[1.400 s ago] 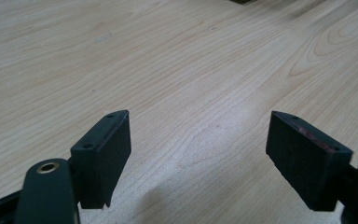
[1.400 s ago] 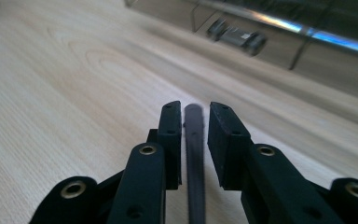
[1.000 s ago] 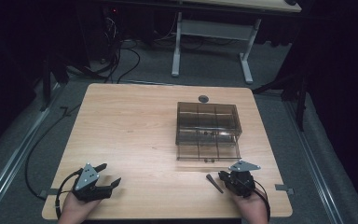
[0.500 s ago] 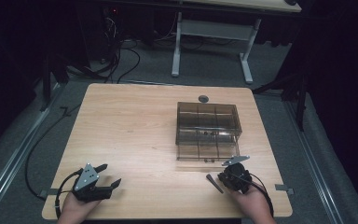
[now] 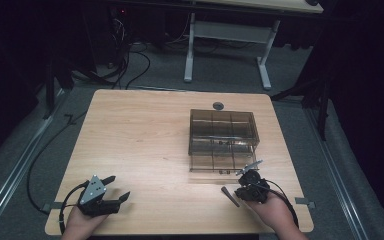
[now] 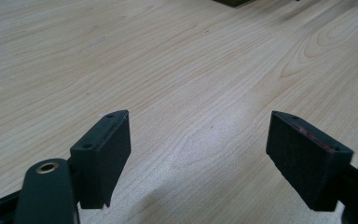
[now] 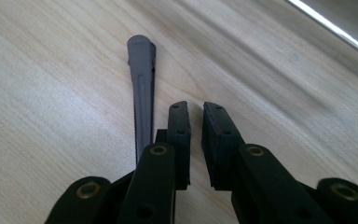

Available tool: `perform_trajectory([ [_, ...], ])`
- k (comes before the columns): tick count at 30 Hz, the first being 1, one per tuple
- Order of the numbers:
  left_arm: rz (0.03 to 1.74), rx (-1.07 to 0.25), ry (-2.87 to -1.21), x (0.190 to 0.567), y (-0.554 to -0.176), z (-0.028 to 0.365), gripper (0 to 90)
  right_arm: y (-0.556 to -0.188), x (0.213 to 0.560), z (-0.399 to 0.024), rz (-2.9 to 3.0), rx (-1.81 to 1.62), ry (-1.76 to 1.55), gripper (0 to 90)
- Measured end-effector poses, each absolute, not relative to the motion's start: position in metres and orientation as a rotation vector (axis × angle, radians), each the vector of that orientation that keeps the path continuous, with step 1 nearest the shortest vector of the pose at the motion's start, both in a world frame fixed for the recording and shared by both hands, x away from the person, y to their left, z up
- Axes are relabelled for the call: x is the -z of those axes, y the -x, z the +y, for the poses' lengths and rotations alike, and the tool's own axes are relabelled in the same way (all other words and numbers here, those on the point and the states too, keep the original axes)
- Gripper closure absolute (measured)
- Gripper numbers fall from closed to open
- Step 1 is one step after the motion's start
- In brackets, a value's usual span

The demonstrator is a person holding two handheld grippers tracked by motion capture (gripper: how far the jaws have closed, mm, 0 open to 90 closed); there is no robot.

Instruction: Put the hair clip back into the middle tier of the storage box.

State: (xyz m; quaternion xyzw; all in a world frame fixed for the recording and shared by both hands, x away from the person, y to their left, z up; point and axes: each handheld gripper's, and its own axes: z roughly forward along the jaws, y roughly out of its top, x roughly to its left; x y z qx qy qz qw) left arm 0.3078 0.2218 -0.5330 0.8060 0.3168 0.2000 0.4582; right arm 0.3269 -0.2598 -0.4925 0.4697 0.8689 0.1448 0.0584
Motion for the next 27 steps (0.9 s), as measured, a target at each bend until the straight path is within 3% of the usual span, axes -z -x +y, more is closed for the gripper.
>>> perform_trajectory([
  [27,0.773,-0.487,-1.985,0.533,-0.308,0.222,22.2,-0.341,0.477,-0.227,2.815,-0.183,-1.305,73.9],
])
